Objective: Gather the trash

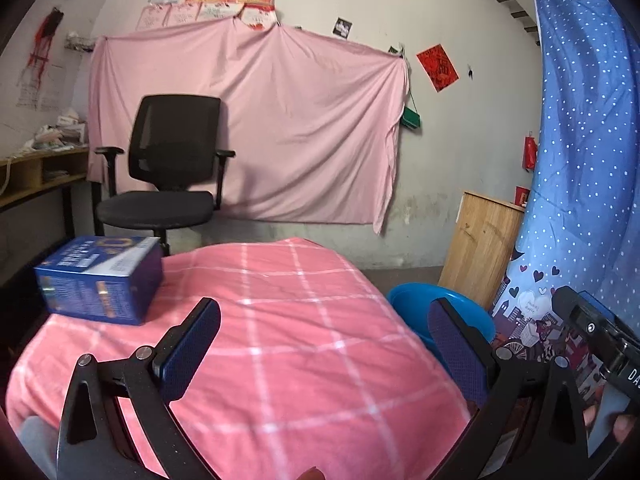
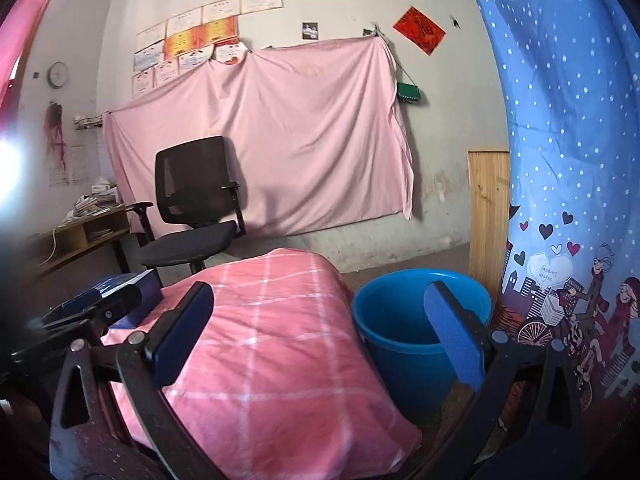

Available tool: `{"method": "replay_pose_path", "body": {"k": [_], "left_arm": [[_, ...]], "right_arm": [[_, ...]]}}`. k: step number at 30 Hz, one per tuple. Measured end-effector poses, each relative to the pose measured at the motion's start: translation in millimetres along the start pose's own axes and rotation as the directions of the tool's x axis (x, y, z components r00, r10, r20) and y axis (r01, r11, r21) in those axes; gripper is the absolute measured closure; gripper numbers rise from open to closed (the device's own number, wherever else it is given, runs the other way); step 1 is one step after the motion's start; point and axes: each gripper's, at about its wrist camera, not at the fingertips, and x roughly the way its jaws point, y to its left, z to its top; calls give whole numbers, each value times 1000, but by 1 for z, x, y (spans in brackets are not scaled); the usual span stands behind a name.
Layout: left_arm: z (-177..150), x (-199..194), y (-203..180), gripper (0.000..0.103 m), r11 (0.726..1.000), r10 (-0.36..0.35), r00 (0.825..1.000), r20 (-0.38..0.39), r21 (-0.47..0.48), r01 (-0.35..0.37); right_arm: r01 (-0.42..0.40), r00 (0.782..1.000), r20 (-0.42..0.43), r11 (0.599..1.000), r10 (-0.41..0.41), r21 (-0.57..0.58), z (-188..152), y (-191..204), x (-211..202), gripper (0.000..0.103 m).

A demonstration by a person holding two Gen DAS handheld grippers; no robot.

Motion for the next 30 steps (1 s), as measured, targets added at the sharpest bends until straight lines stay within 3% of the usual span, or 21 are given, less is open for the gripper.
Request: {"method": "replay_pose_path", "body": {"k": [14, 30], "left_arm": [[-40, -83, 34, 2, 998, 61, 997, 46, 20, -62], [-68, -93, 42, 2, 995, 95, 995, 37, 18, -96]], "right_arm": [[39, 999, 4, 999, -39, -5, -45, 52, -55, 0], [67, 998, -17, 997, -68, -34, -71, 59, -60, 0]]}}
